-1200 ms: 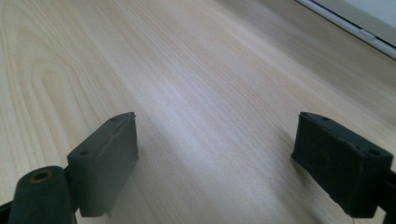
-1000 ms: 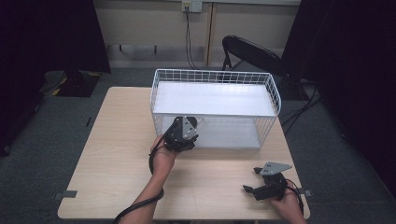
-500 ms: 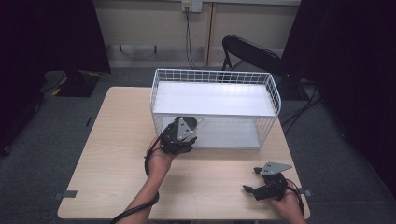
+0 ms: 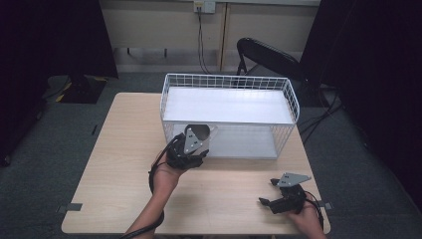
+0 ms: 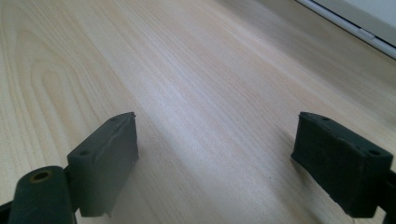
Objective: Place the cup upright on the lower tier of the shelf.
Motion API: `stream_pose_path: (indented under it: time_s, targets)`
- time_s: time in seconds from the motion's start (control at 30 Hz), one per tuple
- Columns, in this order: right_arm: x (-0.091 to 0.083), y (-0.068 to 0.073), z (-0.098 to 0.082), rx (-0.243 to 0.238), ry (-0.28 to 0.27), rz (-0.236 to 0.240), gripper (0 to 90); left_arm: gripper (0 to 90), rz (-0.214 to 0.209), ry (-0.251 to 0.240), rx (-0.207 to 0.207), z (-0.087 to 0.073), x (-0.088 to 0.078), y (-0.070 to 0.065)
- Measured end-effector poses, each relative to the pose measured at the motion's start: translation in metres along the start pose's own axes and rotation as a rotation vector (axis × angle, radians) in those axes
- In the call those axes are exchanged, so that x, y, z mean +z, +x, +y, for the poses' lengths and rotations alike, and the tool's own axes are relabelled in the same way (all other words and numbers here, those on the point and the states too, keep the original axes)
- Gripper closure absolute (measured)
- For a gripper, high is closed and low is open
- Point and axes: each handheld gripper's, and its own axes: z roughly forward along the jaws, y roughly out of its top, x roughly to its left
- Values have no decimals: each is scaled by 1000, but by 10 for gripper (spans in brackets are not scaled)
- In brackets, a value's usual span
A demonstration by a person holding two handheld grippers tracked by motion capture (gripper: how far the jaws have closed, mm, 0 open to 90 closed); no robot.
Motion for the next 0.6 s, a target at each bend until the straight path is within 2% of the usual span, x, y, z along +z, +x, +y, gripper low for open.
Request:
stream_pose_path:
  time_s: [0.13, 0.3, 0.53, 0.6]
  targets:
    - [0, 0, 0, 0, 0, 0, 130, 498, -25, -6, -10, -3, -3, -2]
    - [0, 0, 0, 1, 0, -2, 130, 498, -34, 0, -16, -7, -2, -4]
    - [0, 0, 0, 1, 0, -2, 130, 484, -51, 36, -15, -17, 6, -7]
    - [0, 0, 0, 1, 0, -2, 130, 482, -52, 47, -36, -21, 10, -6]
